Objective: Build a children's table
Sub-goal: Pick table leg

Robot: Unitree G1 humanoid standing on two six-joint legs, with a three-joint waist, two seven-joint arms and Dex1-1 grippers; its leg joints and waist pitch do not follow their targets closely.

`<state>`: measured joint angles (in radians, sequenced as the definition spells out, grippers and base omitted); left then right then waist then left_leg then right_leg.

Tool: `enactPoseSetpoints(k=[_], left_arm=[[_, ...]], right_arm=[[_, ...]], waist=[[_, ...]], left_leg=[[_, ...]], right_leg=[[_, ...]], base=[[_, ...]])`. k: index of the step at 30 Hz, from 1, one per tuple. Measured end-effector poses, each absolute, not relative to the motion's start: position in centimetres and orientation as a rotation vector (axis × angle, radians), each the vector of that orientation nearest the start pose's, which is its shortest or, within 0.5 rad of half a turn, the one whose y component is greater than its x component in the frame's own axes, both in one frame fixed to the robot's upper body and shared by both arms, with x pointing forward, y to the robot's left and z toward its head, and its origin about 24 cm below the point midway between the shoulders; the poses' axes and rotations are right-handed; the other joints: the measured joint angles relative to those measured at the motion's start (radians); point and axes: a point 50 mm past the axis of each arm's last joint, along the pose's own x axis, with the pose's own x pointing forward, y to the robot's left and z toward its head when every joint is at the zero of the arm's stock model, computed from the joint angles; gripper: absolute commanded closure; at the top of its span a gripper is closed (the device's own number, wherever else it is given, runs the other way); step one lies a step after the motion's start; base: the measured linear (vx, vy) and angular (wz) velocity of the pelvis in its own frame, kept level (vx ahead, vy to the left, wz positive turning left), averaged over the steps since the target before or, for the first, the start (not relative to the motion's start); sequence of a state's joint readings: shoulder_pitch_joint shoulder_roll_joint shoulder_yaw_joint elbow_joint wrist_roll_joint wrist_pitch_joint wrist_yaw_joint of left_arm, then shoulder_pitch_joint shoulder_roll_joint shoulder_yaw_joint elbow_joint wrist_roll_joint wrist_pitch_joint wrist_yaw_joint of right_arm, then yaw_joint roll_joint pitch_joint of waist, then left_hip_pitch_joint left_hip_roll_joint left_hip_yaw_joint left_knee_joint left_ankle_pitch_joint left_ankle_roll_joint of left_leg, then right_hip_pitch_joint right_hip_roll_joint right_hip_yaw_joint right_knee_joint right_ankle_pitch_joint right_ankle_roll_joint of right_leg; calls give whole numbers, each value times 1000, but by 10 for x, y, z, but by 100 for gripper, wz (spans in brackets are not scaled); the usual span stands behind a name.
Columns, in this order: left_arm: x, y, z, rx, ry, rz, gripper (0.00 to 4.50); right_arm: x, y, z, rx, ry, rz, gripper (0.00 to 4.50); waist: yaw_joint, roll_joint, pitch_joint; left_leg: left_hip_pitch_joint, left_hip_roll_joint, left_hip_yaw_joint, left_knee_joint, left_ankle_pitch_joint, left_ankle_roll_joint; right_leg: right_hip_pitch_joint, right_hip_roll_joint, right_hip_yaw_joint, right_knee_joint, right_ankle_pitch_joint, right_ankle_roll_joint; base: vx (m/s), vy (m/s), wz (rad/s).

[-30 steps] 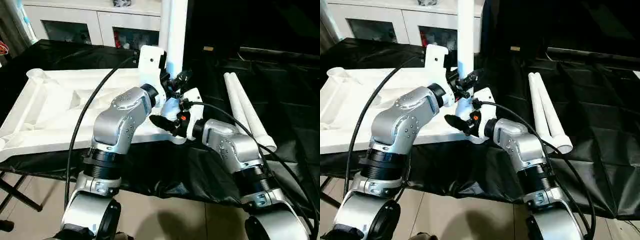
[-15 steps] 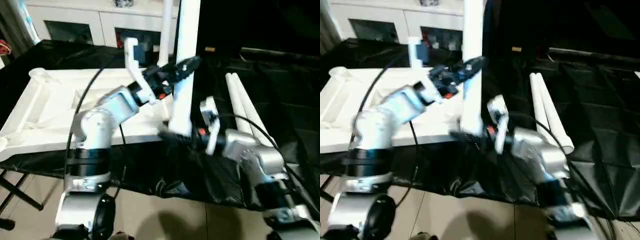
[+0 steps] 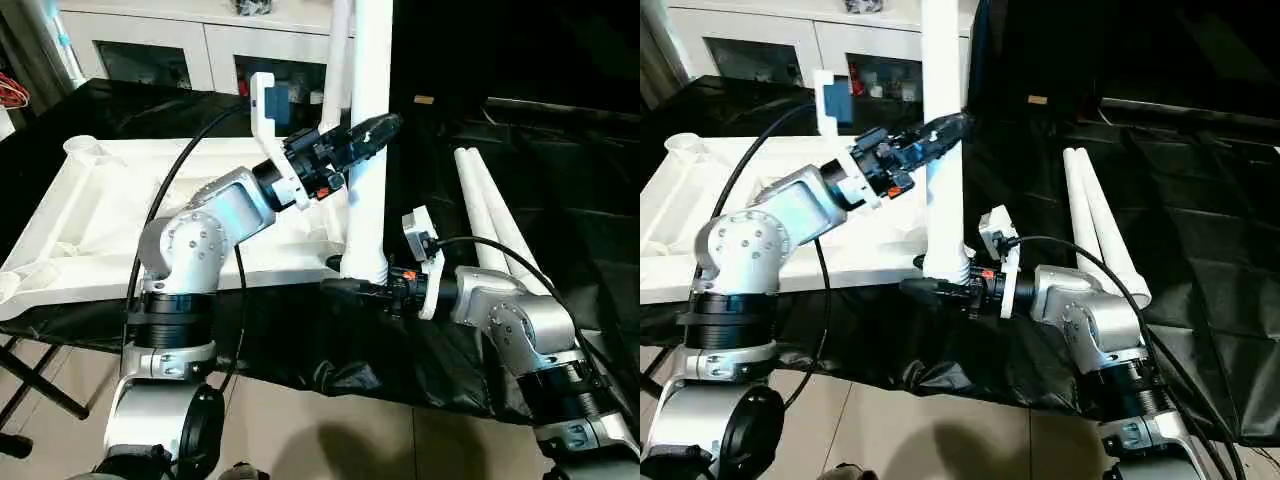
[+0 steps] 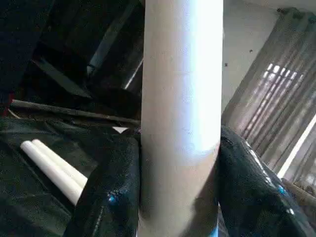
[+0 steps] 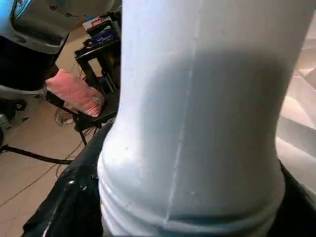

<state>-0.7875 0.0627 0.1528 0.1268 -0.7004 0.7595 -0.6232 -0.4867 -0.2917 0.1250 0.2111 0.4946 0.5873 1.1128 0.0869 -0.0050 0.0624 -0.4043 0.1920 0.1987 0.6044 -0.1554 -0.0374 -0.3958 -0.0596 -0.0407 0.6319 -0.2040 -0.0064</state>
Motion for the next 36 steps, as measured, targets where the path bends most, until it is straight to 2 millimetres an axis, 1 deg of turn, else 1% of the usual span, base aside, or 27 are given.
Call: enactPoseSetpoints(k=[1, 3, 4, 7, 8, 12, 17, 19, 23, 29, 36], left_arm=[[334, 74, 207, -556, -38, -1096, 265], [335, 75, 208, -556, -50, -1072, 265], [336, 76, 207, -552, -48, -1058, 265], [340, 79, 203, -536, -23, -1013, 266], [340, 79, 202, -535, -17, -1008, 266], [343, 82, 198, -517, 2, -966, 266], [349, 86, 192, -504, 32, -906, 266], [351, 87, 191, -494, 34, -894, 266], [351, 85, 191, -467, 30, -890, 266], [350, 77, 189, -421, 41, -903, 266], [349, 73, 192, -352, 18, -888, 266]], right_arm=[[297, -107, 94, 298, 287, 1342, 142], [299, -103, 97, 305, 288, 1331, 105], [300, -103, 99, 305, 278, 1323, 105], [308, -105, 111, 266, 215, 1283, 85], [311, -106, 115, 259, 195, 1270, 85], [317, -112, 121, 285, 179, 1216, 85], [326, -133, 131, 307, 180, 1144, 85], [329, -136, 131, 305, 195, 1125, 85], [330, -134, 130, 303, 201, 1117, 85], [332, -116, 132, 301, 231, 1164, 85], [335, -111, 119, 292, 329, 1115, 85]], waist=[[0, 0, 0], [-1, 0, 0], [-2, 0, 0], [0, 0, 0], [0, 0, 0], [2, 0, 0], [1, 0, 0], [0, 0, 0], [-1, 0, 0], [1, 0, 0], [2, -1, 0]], left_leg=[[0, 0, 0, 0, 0, 0], [0, 0, 0, 0, 0, 0], [0, 0, 0, 0, 0, 0], [0, 0, 0, 0, 0, 0], [0, 0, 0, 0, 0, 0], [0, 0, 0, 0, 0, 0], [0, 0, 0, 1, 0, 0], [0, 0, 0, 1, 0, 0], [0, 0, 0, 0, 0, 0], [0, 0, 0, 1, 0, 0], [0, 0, 0, 1, 0, 0]], right_leg=[[0, 0, 0, 0, 0, 0], [0, 0, 0, 0, 0, 0], [0, 0, 0, 0, 0, 0], [0, 0, 0, 0, 0, 0], [0, 0, 0, 0, 0, 0], [0, 0, 0, 0, 0, 0], [0, 0, 0, 0, 1, 0], [0, 0, 0, 0, 1, 0], [0, 0, 0, 0, 1, 0], [0, 0, 0, 0, 1, 0], [0, 0, 0, 0, 1, 0]], base=[[0, 0, 0], [0, 0, 0], [0, 0, 0], [0, 0, 0], [0, 0, 0], [0, 0, 0], [0, 0, 0], [0, 0, 0], [0, 0, 0], [0, 0, 0], [0, 0, 0]])
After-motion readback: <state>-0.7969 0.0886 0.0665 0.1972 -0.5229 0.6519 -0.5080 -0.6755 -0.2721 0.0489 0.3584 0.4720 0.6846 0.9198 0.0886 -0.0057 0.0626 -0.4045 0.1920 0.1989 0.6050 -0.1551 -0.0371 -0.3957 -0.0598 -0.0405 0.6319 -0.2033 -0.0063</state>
